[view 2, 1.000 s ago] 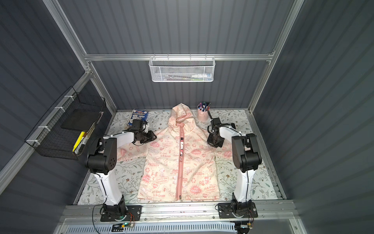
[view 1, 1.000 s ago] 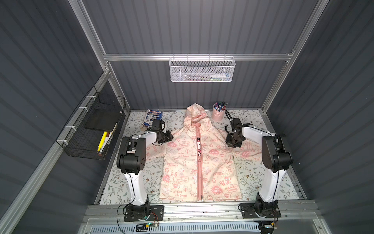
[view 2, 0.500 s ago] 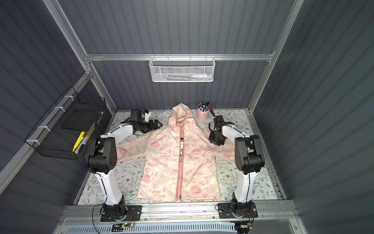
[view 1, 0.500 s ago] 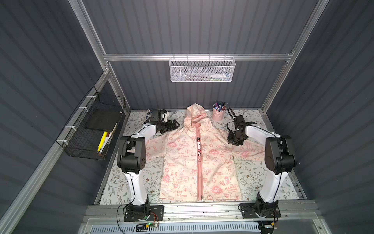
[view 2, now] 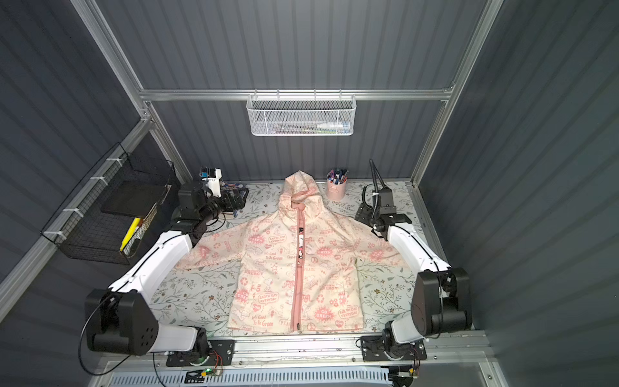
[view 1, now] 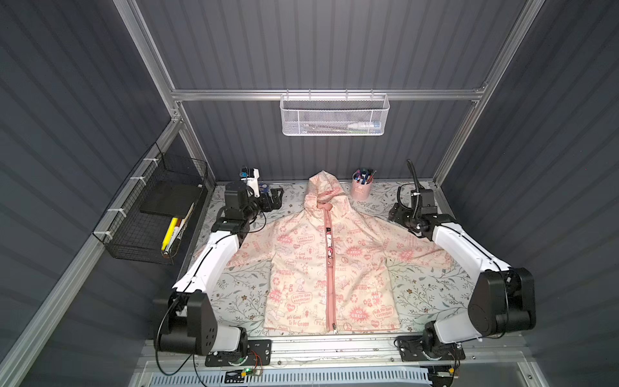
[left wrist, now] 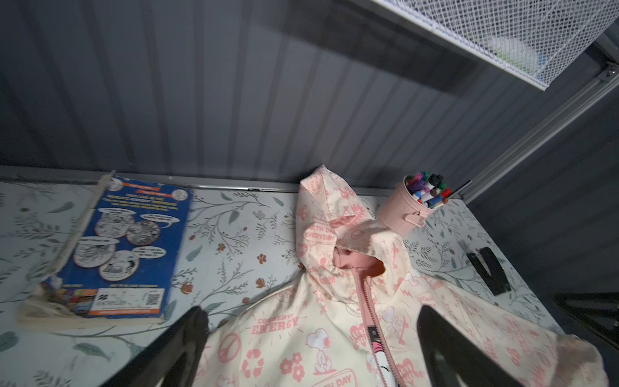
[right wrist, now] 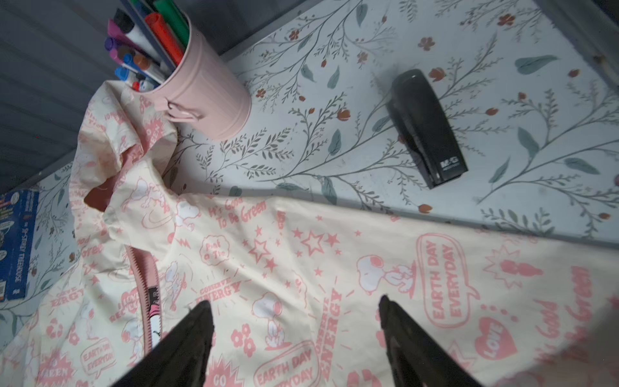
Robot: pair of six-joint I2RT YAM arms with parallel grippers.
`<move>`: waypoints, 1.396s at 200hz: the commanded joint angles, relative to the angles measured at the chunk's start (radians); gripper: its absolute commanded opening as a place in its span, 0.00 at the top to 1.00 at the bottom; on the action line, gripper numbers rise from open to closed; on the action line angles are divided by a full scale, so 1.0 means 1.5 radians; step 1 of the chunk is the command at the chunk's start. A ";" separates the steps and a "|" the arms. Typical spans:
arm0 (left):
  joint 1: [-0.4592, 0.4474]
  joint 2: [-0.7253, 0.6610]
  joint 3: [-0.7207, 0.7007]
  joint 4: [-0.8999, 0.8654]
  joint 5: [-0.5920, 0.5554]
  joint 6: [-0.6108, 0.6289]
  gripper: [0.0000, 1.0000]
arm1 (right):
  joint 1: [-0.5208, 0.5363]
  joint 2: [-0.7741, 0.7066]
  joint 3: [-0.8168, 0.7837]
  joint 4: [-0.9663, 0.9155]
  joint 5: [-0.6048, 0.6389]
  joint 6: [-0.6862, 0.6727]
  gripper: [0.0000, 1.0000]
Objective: Unzip the jacket
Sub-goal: Smooth out the jacket at the center of the board, then reset both arms
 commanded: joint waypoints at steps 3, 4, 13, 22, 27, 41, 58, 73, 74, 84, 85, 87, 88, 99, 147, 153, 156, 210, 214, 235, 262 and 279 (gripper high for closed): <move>0.005 -0.028 -0.068 0.117 -0.093 0.042 0.01 | -0.013 -0.017 -0.024 0.104 0.048 0.009 0.20; 0.006 -0.029 -0.070 0.120 -0.094 0.042 0.01 | -0.012 -0.017 -0.026 0.108 0.051 0.008 0.20; 0.005 -0.031 -0.086 0.134 -0.112 0.061 0.01 | -0.012 -0.027 -0.049 0.153 0.071 -0.003 0.20; 0.005 -0.034 -0.111 0.164 -0.129 0.079 0.01 | -0.014 -0.038 -0.078 0.204 0.083 -0.014 0.20; 0.005 -0.038 -0.129 0.186 -0.146 0.082 0.01 | -0.013 -0.044 -0.096 0.240 0.085 -0.025 0.20; 0.005 -0.063 -0.195 0.264 -0.185 0.101 0.01 | -0.013 -0.056 -0.132 0.317 0.086 -0.052 0.18; 0.005 -0.114 -0.302 0.410 -0.201 0.156 0.01 | -0.014 -0.061 -0.135 0.320 0.092 -0.074 0.01; 0.007 -0.136 -0.343 0.454 -0.231 0.176 0.01 | -0.014 -0.060 -0.137 0.320 0.111 -0.091 0.01; 0.007 -0.137 -0.344 0.453 -0.234 0.177 0.01 | -0.014 -0.060 -0.137 0.320 0.113 -0.092 0.01; 0.006 -0.134 -0.345 0.442 -0.262 0.182 0.01 | -0.014 -0.059 -0.145 0.333 0.119 -0.112 0.01; 0.006 -0.133 -0.346 0.442 -0.266 0.182 0.01 | -0.014 -0.059 -0.146 0.335 0.119 -0.114 0.01; 0.006 -0.133 -0.347 0.441 -0.274 0.182 0.01 | -0.014 -0.060 -0.148 0.339 0.119 -0.119 0.01; 0.006 -0.132 -0.347 0.441 -0.278 0.182 0.01 | -0.014 -0.059 -0.149 0.341 0.119 -0.121 0.01; 0.007 -0.127 -0.355 0.445 -0.308 0.188 0.01 | -0.014 -0.060 -0.171 0.382 0.115 -0.150 0.01; 0.008 -0.105 -0.431 0.534 -0.360 0.238 0.01 | -0.015 -0.035 -0.215 0.432 0.138 -0.203 0.01; 0.009 -0.103 -0.439 0.545 -0.365 0.238 0.01 | -0.014 -0.032 -0.219 0.438 0.136 -0.209 0.01; 0.009 -0.101 -0.443 0.551 -0.366 0.239 0.01 | -0.015 -0.030 -0.222 0.440 0.134 -0.212 0.01; 0.069 -0.038 -0.476 0.660 -0.297 0.230 0.01 | -0.028 0.010 -0.262 0.541 0.072 -0.255 0.01; 0.073 -0.032 -0.474 0.663 -0.289 0.226 0.01 | -0.032 0.012 -0.260 0.544 0.063 -0.252 0.01; 0.083 -0.011 -0.467 0.677 -0.264 0.223 0.01 | -0.039 0.027 -0.249 0.551 0.046 -0.254 0.01; 0.089 -0.007 -0.477 0.700 -0.243 0.193 0.01 | -0.039 0.010 -0.250 0.513 0.037 -0.258 0.01; 0.089 0.002 -0.490 0.720 -0.217 0.170 0.01 | -0.039 -0.017 -0.261 0.473 0.042 -0.260 0.01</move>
